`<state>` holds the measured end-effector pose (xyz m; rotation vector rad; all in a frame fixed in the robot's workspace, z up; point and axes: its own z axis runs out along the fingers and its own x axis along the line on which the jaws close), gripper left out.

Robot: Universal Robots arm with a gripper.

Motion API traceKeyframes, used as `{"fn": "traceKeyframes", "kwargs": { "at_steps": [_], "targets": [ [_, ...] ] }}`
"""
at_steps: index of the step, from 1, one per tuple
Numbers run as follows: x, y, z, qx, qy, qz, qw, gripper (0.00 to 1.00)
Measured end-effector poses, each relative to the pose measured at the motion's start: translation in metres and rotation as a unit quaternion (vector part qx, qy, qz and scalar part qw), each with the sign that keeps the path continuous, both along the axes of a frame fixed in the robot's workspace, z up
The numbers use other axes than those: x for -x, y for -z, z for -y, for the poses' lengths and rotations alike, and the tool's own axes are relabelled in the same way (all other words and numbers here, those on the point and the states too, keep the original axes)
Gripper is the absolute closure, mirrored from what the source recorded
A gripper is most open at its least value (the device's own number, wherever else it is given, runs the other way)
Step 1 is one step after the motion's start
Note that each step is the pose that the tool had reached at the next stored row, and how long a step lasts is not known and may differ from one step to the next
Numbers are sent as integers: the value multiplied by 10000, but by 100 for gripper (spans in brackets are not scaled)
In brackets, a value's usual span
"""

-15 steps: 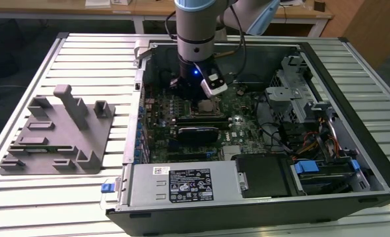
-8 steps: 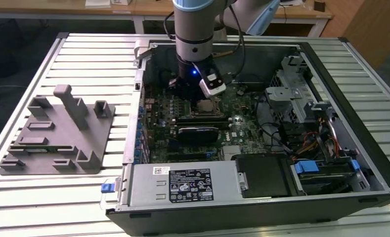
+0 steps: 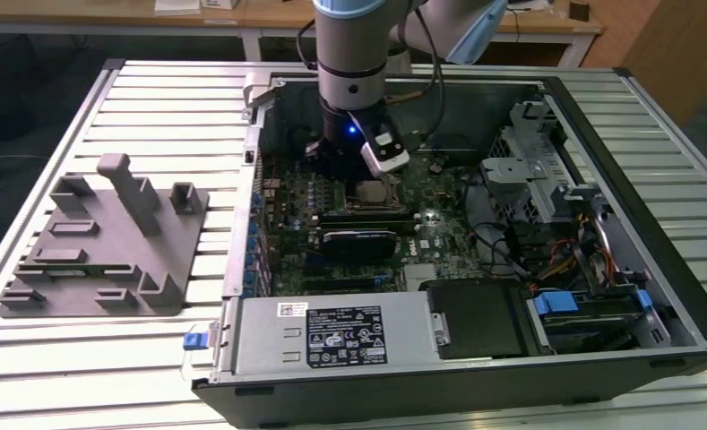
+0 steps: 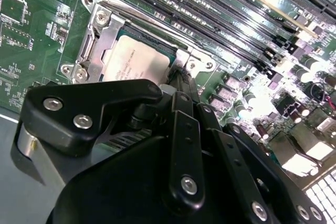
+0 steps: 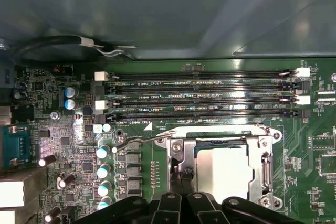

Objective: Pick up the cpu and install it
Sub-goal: 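Close the cpu cover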

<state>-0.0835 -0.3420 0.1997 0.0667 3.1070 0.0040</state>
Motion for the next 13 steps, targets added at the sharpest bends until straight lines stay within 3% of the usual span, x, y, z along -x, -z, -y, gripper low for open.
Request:
{"fn": "traceKeyframes", "kwargs": {
  "at_steps": [5, 13],
  "targets": [
    [-1, -42, 0, -1, -1, 4, 10000, 89],
    [-1, -178, 0, 0, -1, 17, 10000, 89]
  ]
}}
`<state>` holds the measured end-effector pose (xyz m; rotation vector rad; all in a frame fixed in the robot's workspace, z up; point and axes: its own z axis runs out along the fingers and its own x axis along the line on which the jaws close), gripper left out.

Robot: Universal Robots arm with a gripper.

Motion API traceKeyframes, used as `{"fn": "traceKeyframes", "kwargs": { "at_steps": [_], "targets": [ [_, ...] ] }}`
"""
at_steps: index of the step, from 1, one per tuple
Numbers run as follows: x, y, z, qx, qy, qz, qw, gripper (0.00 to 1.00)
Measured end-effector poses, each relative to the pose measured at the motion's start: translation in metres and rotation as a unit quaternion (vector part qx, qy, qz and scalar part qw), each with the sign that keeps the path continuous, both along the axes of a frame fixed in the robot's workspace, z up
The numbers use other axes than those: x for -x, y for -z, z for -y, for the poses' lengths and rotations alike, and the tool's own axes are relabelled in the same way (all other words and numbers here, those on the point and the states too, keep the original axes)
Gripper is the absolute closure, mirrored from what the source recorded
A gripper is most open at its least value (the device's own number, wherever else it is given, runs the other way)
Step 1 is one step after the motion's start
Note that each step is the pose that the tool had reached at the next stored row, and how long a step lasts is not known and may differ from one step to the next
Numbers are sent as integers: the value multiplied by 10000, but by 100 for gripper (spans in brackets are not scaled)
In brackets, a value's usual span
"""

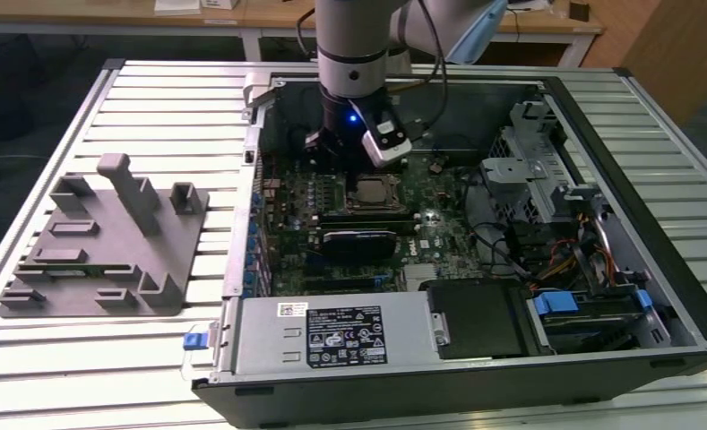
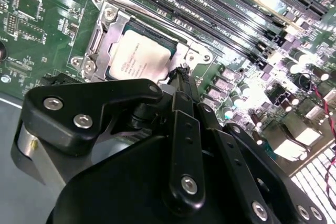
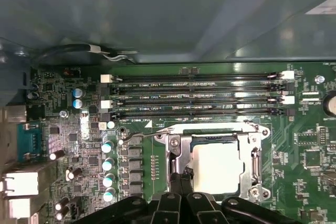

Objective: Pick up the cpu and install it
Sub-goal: 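Close the cpu cover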

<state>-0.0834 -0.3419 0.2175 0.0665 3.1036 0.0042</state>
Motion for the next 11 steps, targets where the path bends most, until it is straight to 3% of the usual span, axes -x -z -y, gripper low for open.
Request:
{"fn": "traceKeyframes", "kwargs": {
  "at_steps": [7, 11],
  "targets": [
    [-2, -5, 0, 0, 0, 2, 10000, 89],
    [-74, -5, 0, 0, 0, 2, 10000, 89]
  ]
}}
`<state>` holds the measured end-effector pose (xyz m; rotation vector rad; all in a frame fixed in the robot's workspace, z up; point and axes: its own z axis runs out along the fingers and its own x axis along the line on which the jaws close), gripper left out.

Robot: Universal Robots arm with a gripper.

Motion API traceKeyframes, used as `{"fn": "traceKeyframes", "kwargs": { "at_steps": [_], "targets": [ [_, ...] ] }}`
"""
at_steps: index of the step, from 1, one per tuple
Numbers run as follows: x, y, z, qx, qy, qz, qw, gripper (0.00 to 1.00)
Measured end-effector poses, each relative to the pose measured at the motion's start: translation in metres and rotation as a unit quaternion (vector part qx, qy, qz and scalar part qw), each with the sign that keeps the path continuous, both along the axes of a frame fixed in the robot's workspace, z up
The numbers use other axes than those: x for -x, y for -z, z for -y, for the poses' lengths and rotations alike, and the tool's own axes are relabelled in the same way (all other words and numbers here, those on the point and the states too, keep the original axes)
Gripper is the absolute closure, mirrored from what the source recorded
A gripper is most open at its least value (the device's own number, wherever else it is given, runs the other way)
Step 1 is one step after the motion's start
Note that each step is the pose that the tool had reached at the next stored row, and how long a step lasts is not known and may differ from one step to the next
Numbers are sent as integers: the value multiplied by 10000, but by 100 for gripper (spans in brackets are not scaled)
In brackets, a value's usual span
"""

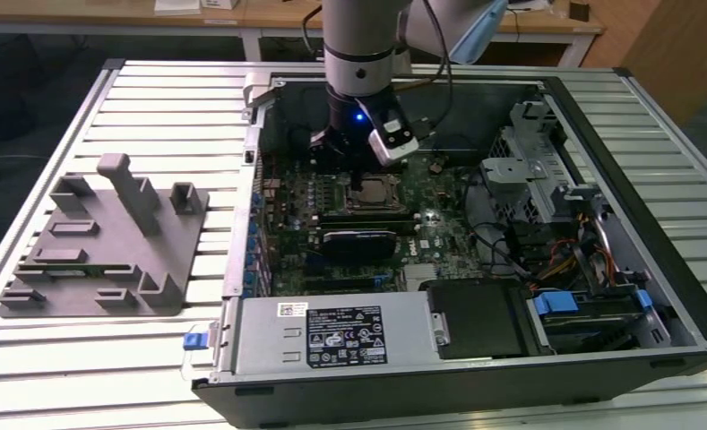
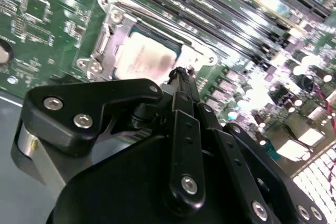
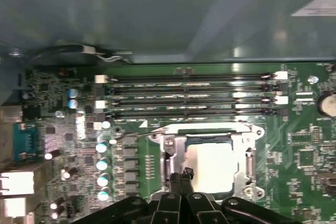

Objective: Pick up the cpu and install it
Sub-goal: 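Close the cpu cover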

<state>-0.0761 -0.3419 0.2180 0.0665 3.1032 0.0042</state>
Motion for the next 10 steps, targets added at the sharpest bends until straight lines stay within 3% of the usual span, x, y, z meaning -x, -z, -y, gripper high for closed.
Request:
{"fn": "traceKeyframes", "kwargs": {
  "at_steps": [6, 10],
  "targets": [
    [-177, 0, 0, 0, 0, 0, 10000, 89],
    [-232, 0, 0, -1, 0, 0, 10000, 89]
  ]
}}
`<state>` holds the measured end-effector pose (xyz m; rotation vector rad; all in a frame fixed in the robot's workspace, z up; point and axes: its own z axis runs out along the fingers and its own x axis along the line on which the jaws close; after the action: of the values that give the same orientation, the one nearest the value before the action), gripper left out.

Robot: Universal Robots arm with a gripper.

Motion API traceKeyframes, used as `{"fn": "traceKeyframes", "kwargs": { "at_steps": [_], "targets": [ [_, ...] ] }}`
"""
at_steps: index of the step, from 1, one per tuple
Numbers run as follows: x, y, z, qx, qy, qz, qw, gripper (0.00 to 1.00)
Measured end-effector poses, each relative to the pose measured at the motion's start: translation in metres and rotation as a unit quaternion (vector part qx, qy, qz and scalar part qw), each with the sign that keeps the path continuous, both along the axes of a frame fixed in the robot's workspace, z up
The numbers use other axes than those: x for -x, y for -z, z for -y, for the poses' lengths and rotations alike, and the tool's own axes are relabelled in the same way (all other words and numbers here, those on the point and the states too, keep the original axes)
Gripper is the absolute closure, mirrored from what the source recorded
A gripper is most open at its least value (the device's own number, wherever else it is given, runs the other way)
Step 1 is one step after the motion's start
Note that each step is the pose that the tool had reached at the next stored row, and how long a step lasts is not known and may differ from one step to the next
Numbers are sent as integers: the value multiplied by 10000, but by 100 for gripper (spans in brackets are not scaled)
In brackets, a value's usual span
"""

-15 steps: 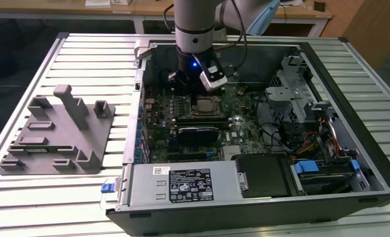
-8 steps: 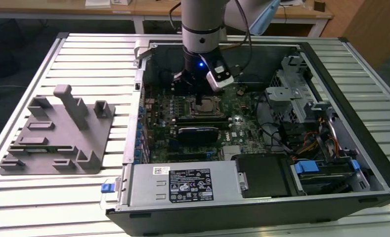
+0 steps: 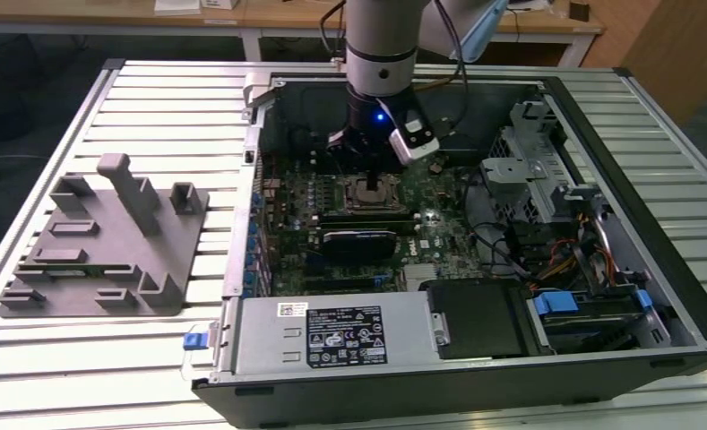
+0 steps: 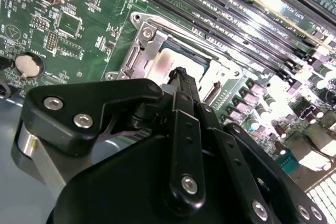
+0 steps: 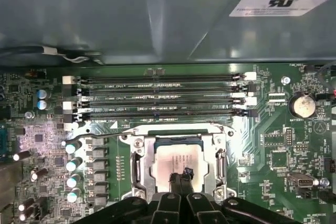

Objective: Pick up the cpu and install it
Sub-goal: 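Close the cpu cover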

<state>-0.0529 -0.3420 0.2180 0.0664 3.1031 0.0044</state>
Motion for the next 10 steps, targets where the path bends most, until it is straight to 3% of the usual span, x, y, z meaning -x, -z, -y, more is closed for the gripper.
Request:
{"fn": "traceKeyframes", "kwargs": {
  "at_steps": [10],
  "targets": [
    [-1, -147, 0, 1, 0, 0, 10000, 89]
  ]
}}
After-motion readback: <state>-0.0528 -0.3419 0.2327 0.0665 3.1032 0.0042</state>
